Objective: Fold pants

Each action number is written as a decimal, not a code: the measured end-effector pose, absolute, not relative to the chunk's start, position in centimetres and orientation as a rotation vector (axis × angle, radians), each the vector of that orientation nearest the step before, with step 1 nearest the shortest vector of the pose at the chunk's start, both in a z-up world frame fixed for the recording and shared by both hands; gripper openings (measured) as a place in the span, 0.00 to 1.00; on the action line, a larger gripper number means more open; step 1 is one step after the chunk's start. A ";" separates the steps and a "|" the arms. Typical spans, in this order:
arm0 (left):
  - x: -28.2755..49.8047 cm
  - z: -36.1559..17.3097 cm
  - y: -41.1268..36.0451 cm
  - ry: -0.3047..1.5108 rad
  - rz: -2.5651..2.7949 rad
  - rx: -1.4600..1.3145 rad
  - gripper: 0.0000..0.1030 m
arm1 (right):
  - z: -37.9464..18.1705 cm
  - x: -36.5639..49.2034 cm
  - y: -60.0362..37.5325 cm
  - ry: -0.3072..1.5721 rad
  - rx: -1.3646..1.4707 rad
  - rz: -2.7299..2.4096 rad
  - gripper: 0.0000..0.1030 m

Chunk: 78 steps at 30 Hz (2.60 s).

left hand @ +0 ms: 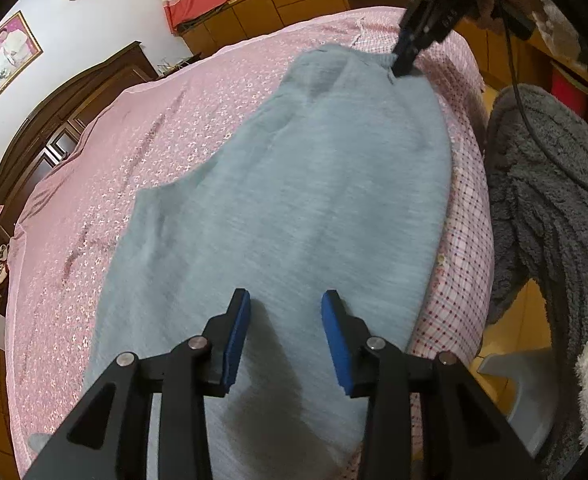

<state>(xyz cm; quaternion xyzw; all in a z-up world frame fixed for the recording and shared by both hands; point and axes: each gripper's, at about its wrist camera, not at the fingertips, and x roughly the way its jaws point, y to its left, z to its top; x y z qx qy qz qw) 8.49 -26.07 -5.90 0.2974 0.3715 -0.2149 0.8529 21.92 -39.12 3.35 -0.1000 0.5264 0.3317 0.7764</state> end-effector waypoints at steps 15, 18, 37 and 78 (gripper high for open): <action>7.3 -1.9 -10.8 0.889 -0.182 0.408 0.52 | 8.5 21.8 -36.2 0.990 -0.180 0.720 0.39; 7.1 -1.4 -5.5 0.927 -0.079 0.359 0.56 | 9.0 21.0 -29.6 0.949 -0.260 0.799 0.39; 0.0 -3.2 8.0 0.993 -0.018 -0.205 0.53 | 8.3 18.4 8.5 0.786 -0.391 1.351 0.39; -1.8 -1.6 6.4 0.879 0.047 -0.289 0.06 | 3.9 19.1 12.9 0.838 -0.457 1.391 0.04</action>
